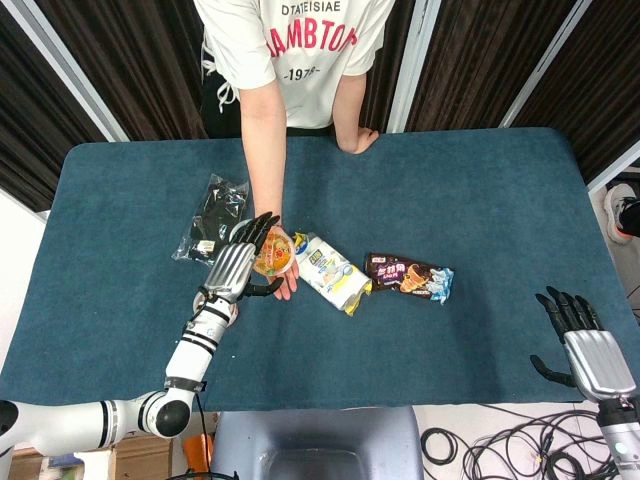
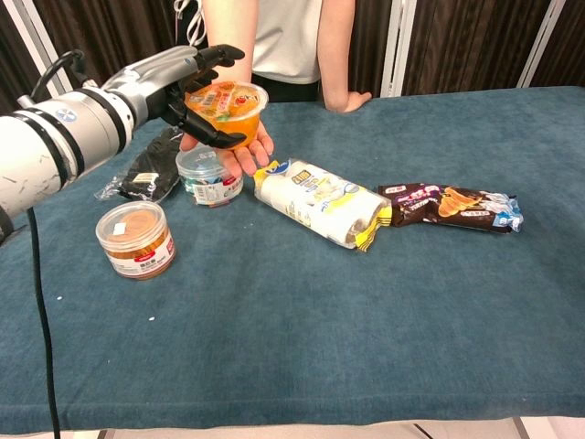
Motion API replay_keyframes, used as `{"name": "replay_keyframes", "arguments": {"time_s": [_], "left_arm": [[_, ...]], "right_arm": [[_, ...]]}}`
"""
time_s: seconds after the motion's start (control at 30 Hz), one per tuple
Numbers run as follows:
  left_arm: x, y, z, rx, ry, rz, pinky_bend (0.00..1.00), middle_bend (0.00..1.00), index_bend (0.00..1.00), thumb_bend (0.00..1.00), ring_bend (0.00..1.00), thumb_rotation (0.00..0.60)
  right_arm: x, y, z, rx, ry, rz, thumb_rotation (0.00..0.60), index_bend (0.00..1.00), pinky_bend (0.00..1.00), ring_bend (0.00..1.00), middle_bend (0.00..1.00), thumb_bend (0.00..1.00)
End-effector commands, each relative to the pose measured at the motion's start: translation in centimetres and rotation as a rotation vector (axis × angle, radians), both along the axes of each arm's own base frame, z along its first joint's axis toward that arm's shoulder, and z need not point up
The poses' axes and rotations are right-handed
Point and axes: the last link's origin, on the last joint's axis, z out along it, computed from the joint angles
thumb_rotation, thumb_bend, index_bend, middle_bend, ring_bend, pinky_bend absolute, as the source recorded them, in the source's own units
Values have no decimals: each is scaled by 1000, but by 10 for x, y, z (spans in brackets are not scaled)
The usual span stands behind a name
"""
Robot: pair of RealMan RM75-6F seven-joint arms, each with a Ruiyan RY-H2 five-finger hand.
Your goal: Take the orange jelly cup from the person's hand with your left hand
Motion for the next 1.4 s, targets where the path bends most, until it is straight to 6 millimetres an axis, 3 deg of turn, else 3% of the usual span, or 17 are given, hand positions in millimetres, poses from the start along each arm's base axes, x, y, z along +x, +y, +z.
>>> {"name": "replay_keyframes", "arguments": {"time_s": [0.03,0.27,0.47,0.6,0.8,1.0,1.13,1.27,1.4], "left_arm": [[0,0,0,1,-5,3,105,0,0,288,0,600],[1,1,-6,-2,-6,-3,115,5,5,288,0,600],[1,4,-7,44,1,-14,201,96,161,291,60,600],[-2,5,-14,112,91,-55,458,262,389,293,255,600],[1,3,-19,130,70,-78,658,493,594,317,471,600],[3,0,-14,163,56,-104,800,613,662,357,619,600],[7,-8,5,207,49,-148,820,612,665,365,633,600],[8,-21,39,270,47,-174,824,607,664,366,634,600],[-15,-45,81,319,79,-144,824,603,662,368,635,600]], "right_arm": [[0,0,-1,2,1,0,600,0,0,0,0,211],[-1,2,1,-1,4,0,600,0,0,0,0,211],[-1,1,1,0,1,-2,600,0,0,0,0,211],[-1,1,3,-6,-4,-2,600,0,0,0,0,211],[-1,2,4,-8,-7,-2,600,0,0,0,0,211],[-2,2,4,-8,-7,-2,600,0,0,0,0,211],[-2,2,4,-3,-6,-1,600,0,0,0,0,211],[-1,2,3,-1,-3,-2,600,0,0,0,0,211],[-1,3,2,0,0,-1,600,0,0,0,0,211]]}}
